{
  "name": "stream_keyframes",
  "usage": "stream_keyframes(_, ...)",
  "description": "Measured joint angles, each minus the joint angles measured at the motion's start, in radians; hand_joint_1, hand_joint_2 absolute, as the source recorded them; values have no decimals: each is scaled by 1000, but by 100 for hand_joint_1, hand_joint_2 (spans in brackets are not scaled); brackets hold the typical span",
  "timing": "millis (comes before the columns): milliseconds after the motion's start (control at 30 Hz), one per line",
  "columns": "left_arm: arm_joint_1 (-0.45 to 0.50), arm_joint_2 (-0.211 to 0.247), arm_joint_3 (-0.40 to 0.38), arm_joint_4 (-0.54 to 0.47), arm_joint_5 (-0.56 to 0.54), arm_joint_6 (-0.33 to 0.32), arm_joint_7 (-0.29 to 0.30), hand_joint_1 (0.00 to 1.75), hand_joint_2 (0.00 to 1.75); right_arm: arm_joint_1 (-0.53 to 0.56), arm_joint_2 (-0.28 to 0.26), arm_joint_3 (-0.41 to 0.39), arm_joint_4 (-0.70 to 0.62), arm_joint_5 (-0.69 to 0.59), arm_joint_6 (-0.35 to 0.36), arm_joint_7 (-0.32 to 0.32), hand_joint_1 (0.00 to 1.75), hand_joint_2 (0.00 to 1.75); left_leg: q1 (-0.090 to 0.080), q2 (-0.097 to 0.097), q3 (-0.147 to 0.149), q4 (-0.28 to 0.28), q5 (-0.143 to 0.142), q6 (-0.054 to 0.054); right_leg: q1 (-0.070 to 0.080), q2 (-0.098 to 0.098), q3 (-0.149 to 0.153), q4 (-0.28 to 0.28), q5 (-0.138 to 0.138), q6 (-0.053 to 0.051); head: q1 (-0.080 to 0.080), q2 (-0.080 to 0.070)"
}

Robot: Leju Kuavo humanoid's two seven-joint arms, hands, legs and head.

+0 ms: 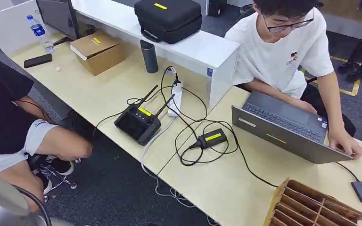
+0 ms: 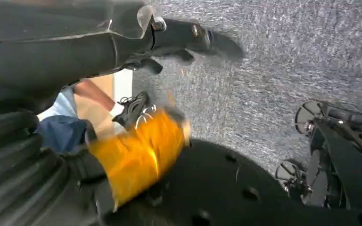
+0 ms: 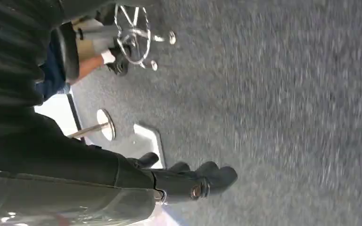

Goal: Pass the card to the sensor for recognition and then transmit it.

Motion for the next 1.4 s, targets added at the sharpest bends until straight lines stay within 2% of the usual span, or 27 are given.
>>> stream_keyframes(100, -1, 0, 0, -9, 0, -11, 10, 0, 175, -3, 0, 0, 8, 3, 23, 7, 0, 175, 1, 0, 0, 0, 0, 0, 1, 0, 0, 0, 0, -1, 0, 0)
stream_keyframes(167, -3, 1, 0, -11, 0, -48, 32, 0, 175, -8, -4, 0, 11, 5, 105, 28, 0, 175, 1, 0, 0, 0, 0, 0, 0, 0, 0, 0, 0, -1, 0, 0)
stream_keyframes(267, -9, 1, 0, -11, -9, -106, 57, 0, 175, -12, -9, -4, 12, -8, 286, 65, 0, 175, 0, -1, 0, 0, 0, 0, 0, 0, 0, 0, 0, -1, 0, 0)
stream_keyframes(300, -11, 1, 0, -11, -16, -104, 60, 0, 175, -13, -9, -6, 13, -10, 323, 82, 0, 175, 0, -2, 1, 0, 0, 0, 0, 0, 1, 0, 0, -1, 0, 0)
stream_keyframes(367, -12, 0, 0, -11, -25, -85, 61, 0, 175, -13, -8, -12, 13, -13, 325, 113, 0, 175, -1, -1, 1, 0, 0, 0, 0, 0, 1, 0, 0, -1, 0, 0)
stream_keyframes(433, -13, 0, 0, -12, -28, -59, 54, 0, 175, -13, -7, -16, 14, -12, 305, 120, 0, 175, -1, -1, 1, 0, 0, 0, 0, 0, 1, 0, 0, -1, 0, 0)
stream_keyframes(533, -12, -8, -1, -13, -27, 24, 13, 0, 175, -14, -7, -18, 13, 1, 187, 106, 0, 175, 0, -1, 1, 0, 0, 0, 0, 0, 1, 0, 0, -1, 0, 0)
stream_keyframes(633, -12, -19, -1, -16, -18, 218, -66, 0, 175, -13, -7, -21, 12, 4, 5, 86, 0, 175, 0, 0, 1, 0, 0, 0, 0, 0, 1, 0, 0, -1, 1, 0)
stream_keyframes(700, -12, -23, -1, -16, -14, 296, -110, 0, 175, -12, -7, -24, 12, 5, -60, 96, 0, 175, 0, 0, 1, 0, 0, 0, 0, 0, 1, 0, 0, -1, 1, 0)
stream_keyframes(767, -12, -23, 0, -11, -7, 320, -144, 0, 175, -11, -7, -27, 12, 6, -75, 110, 0, 175, 0, 0, 1, 0, 0, 0, 0, 0, 1, 0, 0, -1, 0, 0)
stream_keyframes(833, -12, -23, -1, -8, -3, 325, -154, 0, 175, -11, -7, -28, 12, 8, -76, 113, 0, 175, 0, 0, 1, 0, 0, 0, 1, 0, 1, 0, 0, -1, 0, 0)
stream_keyframes(900, -12, -23, 0, -9, -3, 322, -145, 0, 175, -11, -7, -28, 12, 11, -74, 111, 0, 175, 2, 0, 1, 0, 0, 0, 1, 0, 1, 0, 0, -1, 1, 0)
stream_keyframes(1000, -11, -23, -1, -13, 7, 277, -114, 0, 175, -11, -7, -28, 12, 21, -62, 105, 0, 175, 2, 0, 1, 0, 0, 0, 1, 0, 1, 0, 0, -1, 0, 0)
stream_keyframes(1033, -11, -23, -1, -14, 10, 256, -104, 0, 0, -11, -7, -28, 12, 25, -58, 100, 0, 175, 2, 0, 1, 0, 0, 0, 1, 0, 1, 0, 0, -1, 0, 0)
stream_keyframes(1100, -11, -23, -1, -18, 9, 213, -84, 0, 0, -11, -7, -28, 12, 29, -43, 94, 0, 175, 2, 0, 1, 0, 0, 0, 1, 0, 1, 0, 0, -1, 0, 0)
stream_keyframes(1300, -11, -26, -1, -24, 0, 201, -40, 0, 0, -11, -7, -28, 12, 42, -26, 88, 0, 175, 2, 0, 1, 0, 0, 0, 1, 0, 1, 0, 0, -1, 1, 0)
stream_keyframes(1333, -12, -29, -1, -24, 0, 202, -39, 0, 175, -11, -7, -28, 12, 42, -26, 88, 0, 175, 2, 0, 1, 0, 0, 0, 1, 0, 1, 0, 0, -1, 0, 0)
stream_keyframes(1400, -12, -31, -1, -24, 0, 202, -38, 0, 175, -11, -7, -28, 12, 43, -23, 87, 0, 175, 2, 0, 1, 0, 0, 0, 1, 0, 1, 0, 0, -1, 1, 0)
